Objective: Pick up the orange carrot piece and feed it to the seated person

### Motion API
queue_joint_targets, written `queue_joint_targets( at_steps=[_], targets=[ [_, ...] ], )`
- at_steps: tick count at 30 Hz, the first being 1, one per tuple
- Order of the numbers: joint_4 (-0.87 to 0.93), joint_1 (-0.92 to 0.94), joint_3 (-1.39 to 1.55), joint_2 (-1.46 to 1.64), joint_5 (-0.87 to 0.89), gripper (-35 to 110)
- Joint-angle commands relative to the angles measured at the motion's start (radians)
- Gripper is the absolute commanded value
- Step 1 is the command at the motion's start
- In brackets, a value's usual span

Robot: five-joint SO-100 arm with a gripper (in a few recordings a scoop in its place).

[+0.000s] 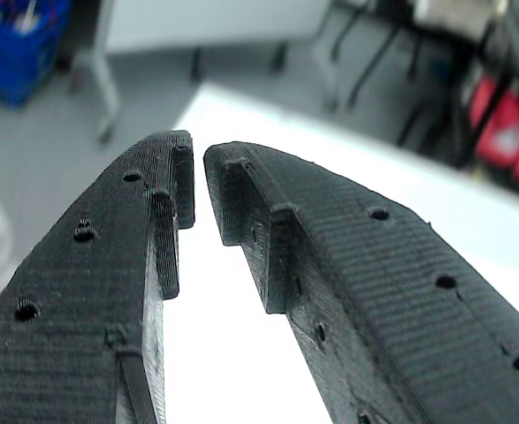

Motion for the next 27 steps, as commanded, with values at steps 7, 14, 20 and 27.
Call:
queue_joint_targets(
  at_steps=[7,14,20,27],
  targets=[
    [-0.002,0.023,0.678,0.535,0.009,-2],
    [-0.002,0.021,0.994,0.753,0.015,-2],
    [-0.002,0.021,1.229,0.928,0.017,-2],
    [0.0,0.021,1.459,1.152,0.017,-2]
  ],
)
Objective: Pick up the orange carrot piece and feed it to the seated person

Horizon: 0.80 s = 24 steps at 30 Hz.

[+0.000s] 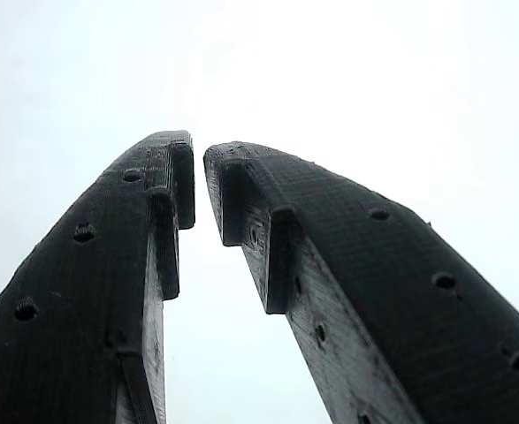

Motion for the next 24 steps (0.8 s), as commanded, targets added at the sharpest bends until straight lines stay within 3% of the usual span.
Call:
queue_joint_targets(
  at_steps=[1,9,19,24],
  targets=[
    [0.0,0.014,0.077,0.146,-0.005,-2],
    [0.002,0.005,0.209,0.342,-0.005,-2],
    [0.005,0.003,0.206,0.35,-0.005,-2],
    [0.144,0.002,0.206,0.35,-0.005,-2]
  ],
)
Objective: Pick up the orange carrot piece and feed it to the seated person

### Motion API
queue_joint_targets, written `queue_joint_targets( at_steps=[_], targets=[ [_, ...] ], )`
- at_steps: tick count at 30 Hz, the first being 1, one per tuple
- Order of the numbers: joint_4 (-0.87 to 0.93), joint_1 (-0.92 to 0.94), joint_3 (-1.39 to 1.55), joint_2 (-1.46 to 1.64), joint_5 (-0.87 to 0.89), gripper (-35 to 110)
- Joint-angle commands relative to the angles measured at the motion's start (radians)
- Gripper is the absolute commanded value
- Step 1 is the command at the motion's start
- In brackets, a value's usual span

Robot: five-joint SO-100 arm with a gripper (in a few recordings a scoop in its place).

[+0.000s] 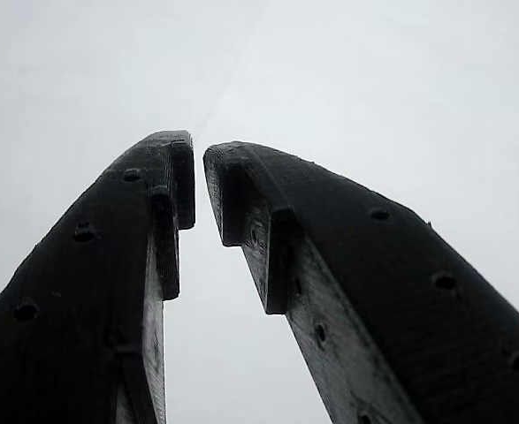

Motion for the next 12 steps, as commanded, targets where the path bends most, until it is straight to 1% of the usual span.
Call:
queue_joint_targets(
  at_steps=[1,8,12],
  targets=[
    [0.118,0.009,-0.009,0.017,-0.005,-2],
    [0.422,0.009,-0.107,0.017,-0.003,-2],
    [0.565,0.009,-0.149,0.028,-0.003,-2]
  ],
)
